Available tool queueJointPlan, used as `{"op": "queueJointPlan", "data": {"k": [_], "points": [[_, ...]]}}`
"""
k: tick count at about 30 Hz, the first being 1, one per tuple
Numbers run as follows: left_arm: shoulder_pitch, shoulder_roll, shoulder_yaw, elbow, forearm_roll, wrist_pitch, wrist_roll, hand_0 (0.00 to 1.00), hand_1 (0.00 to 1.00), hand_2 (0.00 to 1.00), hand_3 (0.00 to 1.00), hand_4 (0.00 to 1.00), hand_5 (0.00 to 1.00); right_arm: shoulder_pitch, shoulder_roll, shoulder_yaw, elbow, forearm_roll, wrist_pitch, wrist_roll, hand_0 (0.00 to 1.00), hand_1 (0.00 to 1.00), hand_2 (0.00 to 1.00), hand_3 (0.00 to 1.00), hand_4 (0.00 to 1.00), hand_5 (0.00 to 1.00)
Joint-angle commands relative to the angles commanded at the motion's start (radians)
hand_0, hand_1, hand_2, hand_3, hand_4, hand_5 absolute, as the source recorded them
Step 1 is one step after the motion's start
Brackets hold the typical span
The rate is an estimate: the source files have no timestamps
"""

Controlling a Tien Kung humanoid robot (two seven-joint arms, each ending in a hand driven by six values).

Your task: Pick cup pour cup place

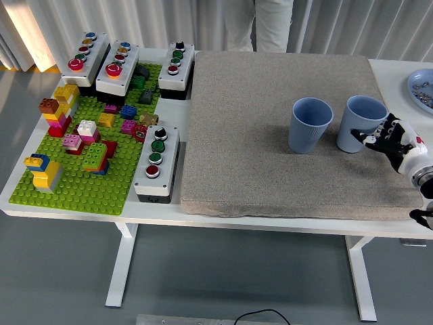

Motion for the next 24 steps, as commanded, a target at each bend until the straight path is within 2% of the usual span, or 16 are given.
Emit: {"op": "queueJointPlan", "data": {"k": [7, 14, 23, 24], "points": [[0.003, 0.000, -0.005, 0.000, 0.003, 0.000, 0.001, 0.737, 0.770, 0.829, 0.654, 0.519, 0.944, -0.009, 0.004, 0.006, 0.014, -0.006, 0.000, -0.001, 0.809, 0.707, 0.614, 0.691, 0.778, 0.146], [0.003, 0.000, -0.006, 0.000, 0.002, 0.000, 0.001, 0.738, 0.770, 0.829, 0.655, 0.521, 0.945, -0.017, -0.013, 0.028, 0.053, -0.025, -0.005, -0.002, 0.809, 0.708, 0.614, 0.689, 0.779, 0.145], [0.011, 0.002, -0.009, 0.000, 0.003, 0.001, 0.002, 0.738, 0.770, 0.828, 0.655, 0.521, 0.944, -0.034, -0.029, 0.017, 0.136, -0.124, -0.036, 0.005, 0.810, 0.709, 0.614, 0.689, 0.780, 0.147], [0.011, 0.002, -0.008, 0.000, 0.003, 0.001, 0.002, 0.737, 0.770, 0.828, 0.655, 0.521, 0.943, -0.035, -0.029, 0.016, 0.139, -0.132, -0.038, 0.006, 0.810, 0.710, 0.614, 0.690, 0.750, 0.094]]}}
